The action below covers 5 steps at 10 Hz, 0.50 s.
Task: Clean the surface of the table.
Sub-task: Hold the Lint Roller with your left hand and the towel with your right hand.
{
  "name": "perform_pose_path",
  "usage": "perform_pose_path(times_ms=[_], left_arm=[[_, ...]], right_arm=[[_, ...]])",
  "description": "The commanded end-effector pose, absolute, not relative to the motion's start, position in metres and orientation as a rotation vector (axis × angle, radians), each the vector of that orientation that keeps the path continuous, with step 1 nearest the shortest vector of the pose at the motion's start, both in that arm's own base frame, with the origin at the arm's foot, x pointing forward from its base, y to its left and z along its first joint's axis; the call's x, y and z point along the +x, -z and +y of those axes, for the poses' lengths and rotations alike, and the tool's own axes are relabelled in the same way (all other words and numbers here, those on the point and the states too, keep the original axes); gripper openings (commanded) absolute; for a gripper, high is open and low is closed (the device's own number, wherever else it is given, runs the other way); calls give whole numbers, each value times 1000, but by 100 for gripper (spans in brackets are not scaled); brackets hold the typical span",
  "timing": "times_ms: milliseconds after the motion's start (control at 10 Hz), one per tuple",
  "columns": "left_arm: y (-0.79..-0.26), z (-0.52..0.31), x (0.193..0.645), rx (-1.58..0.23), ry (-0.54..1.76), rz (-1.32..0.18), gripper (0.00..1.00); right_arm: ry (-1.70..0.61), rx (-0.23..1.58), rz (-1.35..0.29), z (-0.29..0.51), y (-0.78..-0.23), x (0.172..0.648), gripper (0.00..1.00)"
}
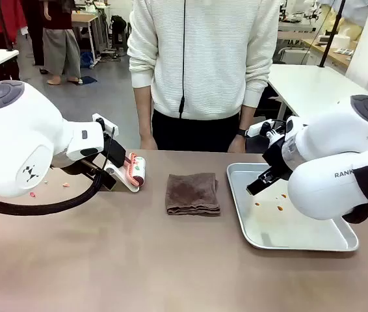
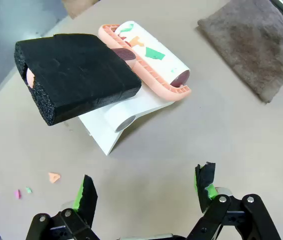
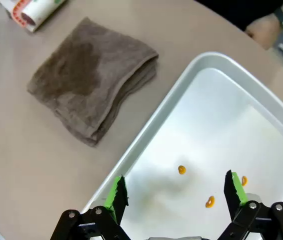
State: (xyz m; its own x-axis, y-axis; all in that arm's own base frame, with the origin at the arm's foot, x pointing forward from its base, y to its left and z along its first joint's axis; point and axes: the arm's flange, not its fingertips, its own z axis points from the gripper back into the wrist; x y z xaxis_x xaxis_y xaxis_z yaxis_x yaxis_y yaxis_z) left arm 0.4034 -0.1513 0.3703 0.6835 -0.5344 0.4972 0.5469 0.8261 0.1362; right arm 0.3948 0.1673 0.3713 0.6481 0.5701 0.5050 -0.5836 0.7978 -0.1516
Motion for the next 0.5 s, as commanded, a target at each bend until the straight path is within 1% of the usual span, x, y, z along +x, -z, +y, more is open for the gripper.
perform_pose_path(times_ms=[0,400], left_arm=[[-370,-151,403,-24,606,-550,100],[-370,-151,403,-24,606,-550,100]], right_arm=[[-656,26,-565,167,-371,395,100],[-656,26,-565,167,-371,395,100]])
